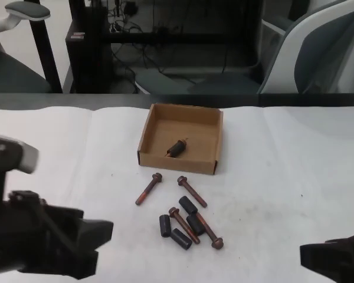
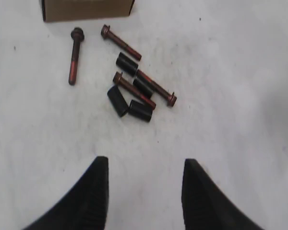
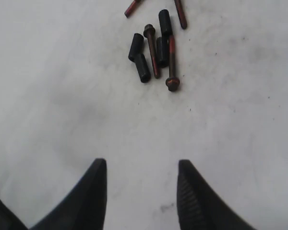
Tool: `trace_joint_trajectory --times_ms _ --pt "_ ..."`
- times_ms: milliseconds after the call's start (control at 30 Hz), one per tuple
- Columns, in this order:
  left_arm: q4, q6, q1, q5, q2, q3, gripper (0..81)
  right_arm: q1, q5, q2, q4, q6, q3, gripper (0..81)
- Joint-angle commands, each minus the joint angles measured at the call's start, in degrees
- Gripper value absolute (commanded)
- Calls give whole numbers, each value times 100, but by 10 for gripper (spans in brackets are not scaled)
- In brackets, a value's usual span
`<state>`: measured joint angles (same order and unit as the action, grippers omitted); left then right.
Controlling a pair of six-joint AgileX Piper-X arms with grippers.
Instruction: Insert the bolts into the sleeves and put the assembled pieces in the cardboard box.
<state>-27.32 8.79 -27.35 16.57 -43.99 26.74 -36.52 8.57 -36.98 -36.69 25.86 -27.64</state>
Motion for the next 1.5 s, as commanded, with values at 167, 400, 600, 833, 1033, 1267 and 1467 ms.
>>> trace_joint_trajectory --times_ms 167,400,600,833,1033,1267,1467 --pt "55 -500 17 16 -1704 773 468 1 309 -718 479 -1 -342 462" --pt "-250 -799 17 -263 -3333 1902 678 1 467 -1286 699 -198 -742 462" --pt "-1053 -1313 17 -726 -4666 3022 683 1 486 -1536 732 -306 -1061 462" --pt "-1108 -1354 17 -984 -5693 4003 683 1 691 -1639 872 -306 -1193 462" --pt "-1108 -1366 17 -984 -6223 4613 683 1 829 -1643 871 -306 -1193 462" --pt "-1153 -1398 17 -984 -6671 4919 683 1 855 -1643 871 -306 -1193 462" --pt "-1108 -1418 17 -973 -6820 4918 546 1 855 -1643 871 -306 -1193 462"
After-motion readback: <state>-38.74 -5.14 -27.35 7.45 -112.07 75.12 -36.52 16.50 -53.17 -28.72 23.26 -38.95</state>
